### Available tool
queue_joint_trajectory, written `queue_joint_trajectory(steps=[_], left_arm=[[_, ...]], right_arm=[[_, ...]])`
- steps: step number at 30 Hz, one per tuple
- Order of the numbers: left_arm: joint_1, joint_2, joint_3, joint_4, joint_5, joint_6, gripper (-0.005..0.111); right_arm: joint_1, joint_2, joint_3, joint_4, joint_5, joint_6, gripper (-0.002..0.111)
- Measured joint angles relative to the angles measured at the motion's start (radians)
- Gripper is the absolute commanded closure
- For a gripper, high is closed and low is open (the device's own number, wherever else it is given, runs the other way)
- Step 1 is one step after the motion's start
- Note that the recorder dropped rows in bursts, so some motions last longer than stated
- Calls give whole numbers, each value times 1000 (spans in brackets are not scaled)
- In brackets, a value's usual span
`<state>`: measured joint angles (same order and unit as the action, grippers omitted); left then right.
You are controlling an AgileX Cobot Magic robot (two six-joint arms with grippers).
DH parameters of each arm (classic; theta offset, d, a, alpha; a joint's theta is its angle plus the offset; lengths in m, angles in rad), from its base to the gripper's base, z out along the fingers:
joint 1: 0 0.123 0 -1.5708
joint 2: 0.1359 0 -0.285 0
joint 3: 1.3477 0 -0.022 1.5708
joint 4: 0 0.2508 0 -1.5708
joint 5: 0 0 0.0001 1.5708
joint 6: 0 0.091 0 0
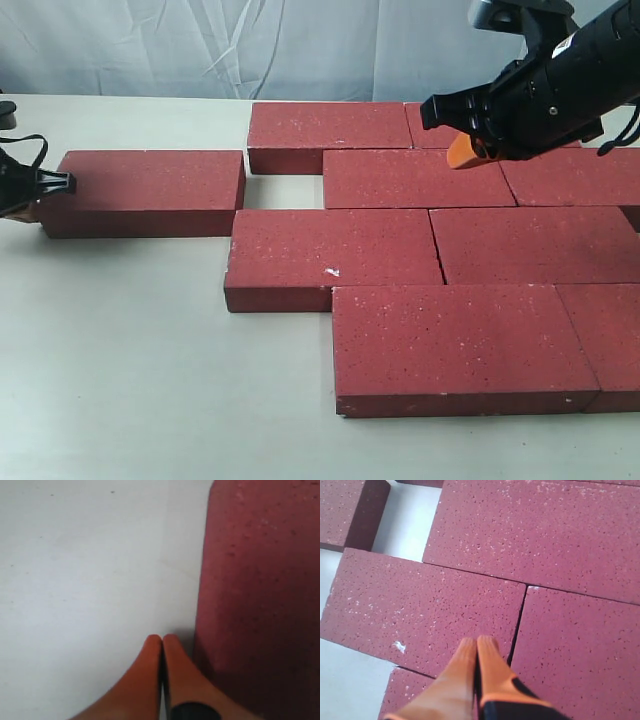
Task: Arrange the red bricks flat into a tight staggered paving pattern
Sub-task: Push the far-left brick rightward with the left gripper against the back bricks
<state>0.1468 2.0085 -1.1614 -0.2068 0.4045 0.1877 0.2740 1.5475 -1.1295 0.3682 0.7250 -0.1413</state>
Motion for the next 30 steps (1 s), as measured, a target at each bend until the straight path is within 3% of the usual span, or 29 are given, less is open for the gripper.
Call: queue_joint_trajectory(steps=[30], left_arm=[[-137,0,0,-30,-49,82,107]], right_arm=[[0,0,0,0,-5,-1,109]])
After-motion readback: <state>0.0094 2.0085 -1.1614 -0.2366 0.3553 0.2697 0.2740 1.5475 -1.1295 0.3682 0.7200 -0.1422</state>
